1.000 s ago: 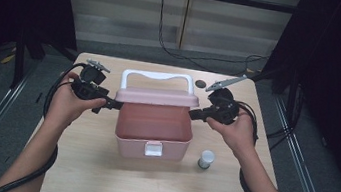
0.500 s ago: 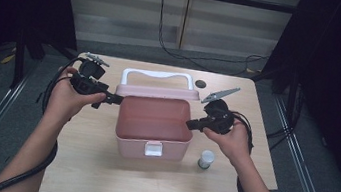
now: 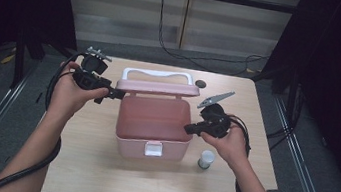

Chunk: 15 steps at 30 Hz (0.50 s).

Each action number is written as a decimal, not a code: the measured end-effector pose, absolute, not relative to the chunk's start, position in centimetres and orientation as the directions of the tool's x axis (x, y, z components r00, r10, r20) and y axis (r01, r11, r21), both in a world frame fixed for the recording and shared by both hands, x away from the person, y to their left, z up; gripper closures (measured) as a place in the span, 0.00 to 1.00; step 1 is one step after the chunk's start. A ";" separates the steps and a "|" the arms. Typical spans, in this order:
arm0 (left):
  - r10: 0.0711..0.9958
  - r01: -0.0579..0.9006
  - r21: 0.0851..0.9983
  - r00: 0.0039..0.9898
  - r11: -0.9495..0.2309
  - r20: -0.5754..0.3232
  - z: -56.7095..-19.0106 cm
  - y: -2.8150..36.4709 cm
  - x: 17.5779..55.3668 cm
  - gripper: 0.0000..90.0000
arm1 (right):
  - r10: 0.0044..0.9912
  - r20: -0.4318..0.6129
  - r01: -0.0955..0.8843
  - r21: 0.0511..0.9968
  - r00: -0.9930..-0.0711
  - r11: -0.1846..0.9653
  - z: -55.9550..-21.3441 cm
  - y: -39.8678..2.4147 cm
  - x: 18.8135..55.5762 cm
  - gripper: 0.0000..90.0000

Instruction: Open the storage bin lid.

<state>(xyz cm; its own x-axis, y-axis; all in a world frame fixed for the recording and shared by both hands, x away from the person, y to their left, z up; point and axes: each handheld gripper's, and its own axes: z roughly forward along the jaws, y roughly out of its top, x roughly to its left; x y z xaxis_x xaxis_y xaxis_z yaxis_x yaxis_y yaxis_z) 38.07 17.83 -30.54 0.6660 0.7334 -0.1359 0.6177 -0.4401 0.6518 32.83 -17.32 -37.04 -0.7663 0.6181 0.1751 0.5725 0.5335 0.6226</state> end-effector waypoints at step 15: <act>0.736 0.609 0.663 0.665 -0.436 -0.127 -29.7 17.5 38.6 0.49 | 0.607 0.165 0.562 0.616 -0.777 0.552 -37.5 -17.2 32.8 1.00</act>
<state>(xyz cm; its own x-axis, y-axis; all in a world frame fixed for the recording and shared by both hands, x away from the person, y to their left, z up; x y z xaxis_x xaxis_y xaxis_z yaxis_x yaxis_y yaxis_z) 38.62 17.49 -29.68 0.6652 0.7359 -0.1265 0.6086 -0.4362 0.6628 32.76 -17.21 -37.54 -0.7773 0.6070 0.1654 0.5621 0.5519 0.6160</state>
